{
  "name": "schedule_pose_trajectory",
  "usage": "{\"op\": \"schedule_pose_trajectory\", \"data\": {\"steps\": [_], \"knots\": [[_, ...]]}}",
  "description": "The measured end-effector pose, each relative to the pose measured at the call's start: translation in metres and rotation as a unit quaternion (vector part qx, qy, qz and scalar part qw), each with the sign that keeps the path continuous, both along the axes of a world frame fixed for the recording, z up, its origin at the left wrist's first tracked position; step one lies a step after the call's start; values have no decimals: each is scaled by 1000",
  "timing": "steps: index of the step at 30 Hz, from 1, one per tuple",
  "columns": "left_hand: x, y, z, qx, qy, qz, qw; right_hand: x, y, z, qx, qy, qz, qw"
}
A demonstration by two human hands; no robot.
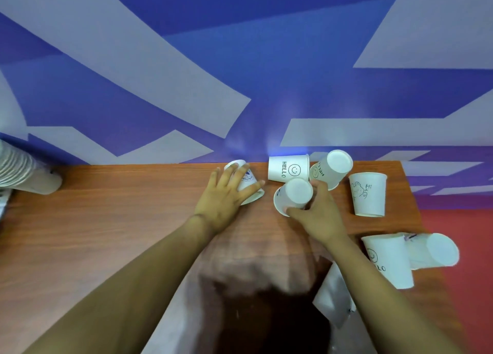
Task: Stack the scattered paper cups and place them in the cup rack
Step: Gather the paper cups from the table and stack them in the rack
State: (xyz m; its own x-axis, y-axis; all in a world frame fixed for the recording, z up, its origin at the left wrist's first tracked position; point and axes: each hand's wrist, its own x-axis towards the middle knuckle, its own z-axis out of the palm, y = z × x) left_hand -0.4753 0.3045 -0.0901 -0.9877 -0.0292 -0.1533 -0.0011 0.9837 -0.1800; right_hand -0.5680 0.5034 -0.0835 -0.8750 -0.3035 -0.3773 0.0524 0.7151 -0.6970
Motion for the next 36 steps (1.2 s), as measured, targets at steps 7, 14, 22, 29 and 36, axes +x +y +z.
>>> {"op": "schedule_pose_trajectory", "data": {"steps": [7,14,22,29,36], "knots": [[4,-6,13,8,31,-23,999,7,1,17,-4,3,15,1000],[59,-2,64,191,63,135,970,48,9,73,-45,39,27,998],[175,23,126,311,191,270,891,123,12,124,-37,87,78,992],[267,12,145,293,175,325,882,172,1,140,-105,76,55,990],[278,-6,157,339,178,275,882,214,6,145,-87,121,23,989]]}}
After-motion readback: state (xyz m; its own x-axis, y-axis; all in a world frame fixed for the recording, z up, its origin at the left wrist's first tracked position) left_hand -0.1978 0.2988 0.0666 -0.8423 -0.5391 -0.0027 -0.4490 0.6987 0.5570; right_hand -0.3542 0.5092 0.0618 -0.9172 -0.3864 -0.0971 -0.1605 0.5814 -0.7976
